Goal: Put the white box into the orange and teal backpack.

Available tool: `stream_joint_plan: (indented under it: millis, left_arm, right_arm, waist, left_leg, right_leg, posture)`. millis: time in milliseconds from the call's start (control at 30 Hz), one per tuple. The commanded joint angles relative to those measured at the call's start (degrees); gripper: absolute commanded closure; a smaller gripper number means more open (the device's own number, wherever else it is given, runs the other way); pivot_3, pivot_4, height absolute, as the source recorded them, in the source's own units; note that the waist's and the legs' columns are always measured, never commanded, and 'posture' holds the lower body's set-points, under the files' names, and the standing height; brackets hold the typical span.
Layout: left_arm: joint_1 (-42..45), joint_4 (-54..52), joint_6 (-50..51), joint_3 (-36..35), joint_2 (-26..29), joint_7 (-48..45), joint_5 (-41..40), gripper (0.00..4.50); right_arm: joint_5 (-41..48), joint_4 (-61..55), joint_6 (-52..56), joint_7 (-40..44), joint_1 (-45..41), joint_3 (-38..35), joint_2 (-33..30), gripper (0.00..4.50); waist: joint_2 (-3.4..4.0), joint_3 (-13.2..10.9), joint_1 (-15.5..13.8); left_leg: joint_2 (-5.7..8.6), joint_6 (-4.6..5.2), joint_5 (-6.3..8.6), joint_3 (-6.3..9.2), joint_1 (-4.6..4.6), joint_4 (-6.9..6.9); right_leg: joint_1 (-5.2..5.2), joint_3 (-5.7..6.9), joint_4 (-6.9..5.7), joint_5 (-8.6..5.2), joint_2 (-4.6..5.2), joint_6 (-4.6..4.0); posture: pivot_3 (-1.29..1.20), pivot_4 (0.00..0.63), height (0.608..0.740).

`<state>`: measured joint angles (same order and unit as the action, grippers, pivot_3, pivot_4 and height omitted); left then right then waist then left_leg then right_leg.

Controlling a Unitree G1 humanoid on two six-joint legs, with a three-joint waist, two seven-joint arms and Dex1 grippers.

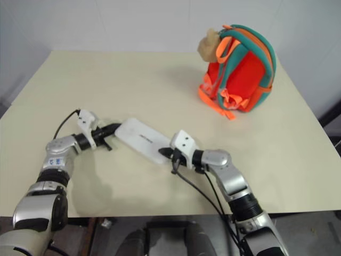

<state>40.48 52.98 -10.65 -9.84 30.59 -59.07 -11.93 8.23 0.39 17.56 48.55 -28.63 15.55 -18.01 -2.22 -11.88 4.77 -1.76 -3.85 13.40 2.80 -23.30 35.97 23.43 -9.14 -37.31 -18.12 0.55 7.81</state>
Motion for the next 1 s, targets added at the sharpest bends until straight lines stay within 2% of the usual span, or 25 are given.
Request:
stream_joint_plan:
  millis: [33, 200, 400, 600, 767, 1000]
  left_arm:
    - [-4.9, -9.7, 3.9, 0.7, 1.0, -5.8, -3.1, 4.48]
    - [-10.2, -18.1, 8.4, 0.0, 1.7, -4.9, -4.4, 4.48]
    - [-12.5, -23.3, 10.5, 0.7, 0.9, -3.5, -4.6, 4.48]
    - [-13.1, -25.5, 11.5, 1.9, -0.6, -3.4, -4.7, 4.48]
    - [-12.6, -25.2, 11.5, 2.6, -1.5, -3.4, -4.5, 4.48]
    - [-11.6, -24.8, 11.5, 3.2, -1.9, -3.7, -4.5, 4.48]
  right_arm:
    - [1.3, -1.1, -0.4, 2.2, 0.3, -1.3, -2.1, 4.50]
    - [4.4, -2.7, 0.4, 5.3, 1.3, -4.0, -5.9, 4.50]
    - [8.9, -4.8, 2.0, 10.8, 3.8, -9.5, -14.4, 4.50]
    - [8.0, 0.1, 0.6, 11.8, 5.5, -13.7, -21.1, 4.50]
    - [6.7, 4.3, -1.7, 11.3, 5.4, -13.1, -20.6, 4.50]
    - [6.1, 4.3, -1.7, 10.9, 5.6, -10.8, -17.8, 4.50]
  waist:
    - [0.00, 0.0, 0.0]
    - [0.00, 0.0, -0.2]
    - [0.00, 0.0, -0.1]
    - [0.00, 0.0, -0.1]
    - [0.00, 0.0, 0.0]
    - [0.00, 0.0, 0.0]
  left_leg:
    - [-0.02, 0.00, 0.00, 0.02, 0.00, 0.00]
    - [0.00, 0.00, 0.00, 0.04, 0.01, 0.06]
    - [0.00, 0.01, 0.00, 0.04, 0.02, 0.06]
    - [0.01, 0.02, 0.01, 0.02, 0.01, 0.00]
    - [0.00, 0.02, 0.01, -0.02, 0.02, -0.03]
    - [0.01, 0.02, 0.01, -0.02, 0.02, 0.00]
  right_leg:
    - [0.00, 0.01, 0.00, -0.01, 0.00, -0.01]
    - [-0.04, 0.02, -0.03, -0.01, 0.03, -0.02]
    - [-0.04, 0.01, -0.01, -0.01, 0.01, -0.02]
    - [-0.08, -0.01, 0.20, -0.01, 0.03, 0.00]
    - [-0.07, -0.05, 0.21, -0.01, 0.01, 0.00]
    - [-0.09, -0.05, 0.22, 0.01, 0.02, 0.04]
  posture:
    - [0.00, 0.150, 0.740]
    - [0.00, 0.150, 0.740]
    - [0.00, 0.150, 0.740]
    - [0.00, 0.150, 0.740]
    - [0.00, 0.150, 0.740]
    - [0.00, 0.150, 0.740]
